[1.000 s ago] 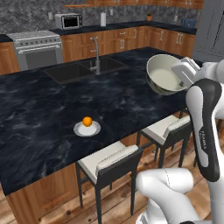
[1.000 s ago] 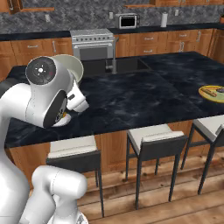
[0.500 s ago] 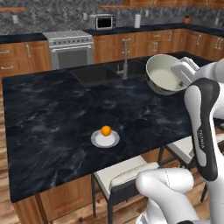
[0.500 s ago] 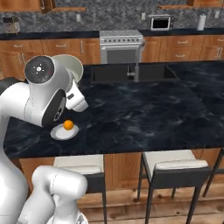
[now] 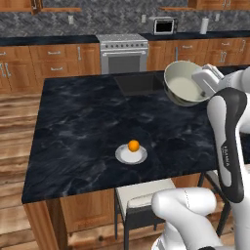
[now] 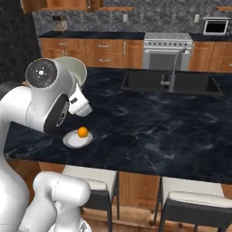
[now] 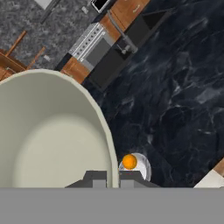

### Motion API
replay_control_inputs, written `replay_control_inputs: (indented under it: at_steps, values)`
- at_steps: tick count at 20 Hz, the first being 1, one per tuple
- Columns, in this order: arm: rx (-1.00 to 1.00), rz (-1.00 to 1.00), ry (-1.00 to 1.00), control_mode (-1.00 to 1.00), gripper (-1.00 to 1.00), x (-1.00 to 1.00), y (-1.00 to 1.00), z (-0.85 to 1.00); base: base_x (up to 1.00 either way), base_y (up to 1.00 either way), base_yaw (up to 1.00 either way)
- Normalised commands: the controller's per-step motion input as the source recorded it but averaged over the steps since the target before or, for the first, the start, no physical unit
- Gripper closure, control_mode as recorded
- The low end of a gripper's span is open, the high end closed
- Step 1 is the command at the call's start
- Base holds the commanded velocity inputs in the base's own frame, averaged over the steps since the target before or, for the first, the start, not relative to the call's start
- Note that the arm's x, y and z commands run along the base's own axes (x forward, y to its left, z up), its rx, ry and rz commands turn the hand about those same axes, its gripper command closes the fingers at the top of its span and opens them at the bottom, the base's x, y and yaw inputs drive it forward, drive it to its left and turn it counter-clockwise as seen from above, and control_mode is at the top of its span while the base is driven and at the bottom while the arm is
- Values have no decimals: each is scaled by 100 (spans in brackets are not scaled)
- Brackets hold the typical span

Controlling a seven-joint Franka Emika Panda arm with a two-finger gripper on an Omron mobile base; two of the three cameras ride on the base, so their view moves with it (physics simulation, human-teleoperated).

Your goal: Take the smaller bowl and place it next to the appetizer plate on the dining counter , and place the larger bowl next to the plate with cooked food.

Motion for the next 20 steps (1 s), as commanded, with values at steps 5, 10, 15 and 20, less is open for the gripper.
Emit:
replay_control_inputs:
  at_steps: [5,10,15,20]
  values:
    - [-4,0,12,-100,100,14,-3,-23,16,0,12]
    - [-4,0,30,-100,100,12,-23,-41,0,0,0]
    - [-1,0,26,-100,100,2,-29,-61,0,0,0]
    - [0,0,1,-100,100,3,-14,-77,0,0,0]
